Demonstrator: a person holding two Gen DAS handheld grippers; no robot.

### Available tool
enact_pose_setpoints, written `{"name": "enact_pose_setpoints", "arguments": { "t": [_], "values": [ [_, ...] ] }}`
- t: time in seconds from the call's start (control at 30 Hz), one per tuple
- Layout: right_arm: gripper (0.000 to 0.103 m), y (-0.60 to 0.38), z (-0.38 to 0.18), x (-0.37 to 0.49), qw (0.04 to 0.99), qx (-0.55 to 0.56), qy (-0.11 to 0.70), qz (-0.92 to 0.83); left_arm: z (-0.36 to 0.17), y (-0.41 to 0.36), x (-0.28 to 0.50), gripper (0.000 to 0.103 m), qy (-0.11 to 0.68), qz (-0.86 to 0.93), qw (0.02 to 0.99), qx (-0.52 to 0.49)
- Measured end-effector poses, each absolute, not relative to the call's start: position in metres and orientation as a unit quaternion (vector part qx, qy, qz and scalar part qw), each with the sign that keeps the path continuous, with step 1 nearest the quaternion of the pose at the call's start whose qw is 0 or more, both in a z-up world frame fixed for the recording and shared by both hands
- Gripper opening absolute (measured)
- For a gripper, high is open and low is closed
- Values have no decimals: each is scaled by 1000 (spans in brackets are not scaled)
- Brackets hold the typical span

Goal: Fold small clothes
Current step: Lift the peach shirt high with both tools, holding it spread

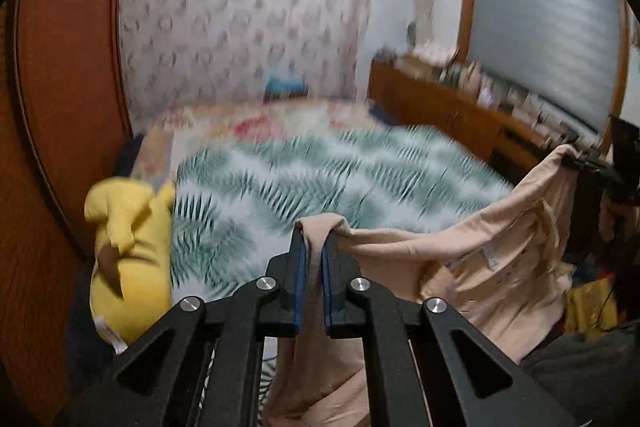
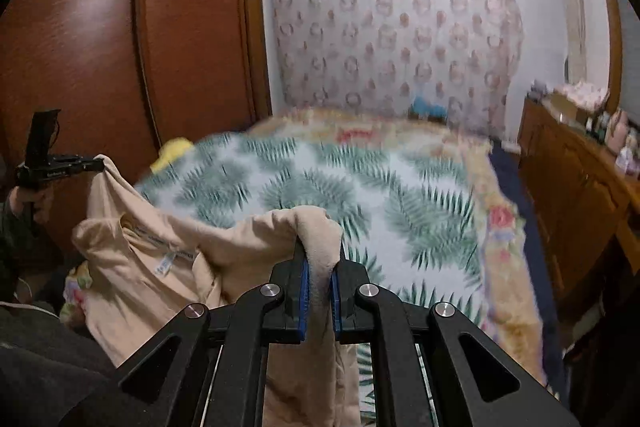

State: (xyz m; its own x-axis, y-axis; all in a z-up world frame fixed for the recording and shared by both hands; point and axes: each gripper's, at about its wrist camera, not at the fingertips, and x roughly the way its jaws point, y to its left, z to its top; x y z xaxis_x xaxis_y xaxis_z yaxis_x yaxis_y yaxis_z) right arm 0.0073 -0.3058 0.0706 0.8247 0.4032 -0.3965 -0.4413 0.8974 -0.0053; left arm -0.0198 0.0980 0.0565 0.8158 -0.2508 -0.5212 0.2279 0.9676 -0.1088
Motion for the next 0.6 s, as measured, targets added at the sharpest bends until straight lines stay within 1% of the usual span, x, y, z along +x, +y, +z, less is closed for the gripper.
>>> {"name": "enact_pose_setpoints", "arguments": {
  "t": [0.1,0.3,0.5,0.6],
  "values": [
    [8,-315,108,-22,962,-45,153,221,92,103,-37,7,225,-123,966,-32],
    [8,-332,167,-54,972,-59,96,206,137,107,-41,7,171,-116,978,-29],
    [8,-332,209,-73,976,-87,56,193,183,109,-46,7,111,-108,988,-17],
    [8,-326,219,-81,976,-100,38,191,200,109,-47,7,89,-103,991,-12]
  ]
}}
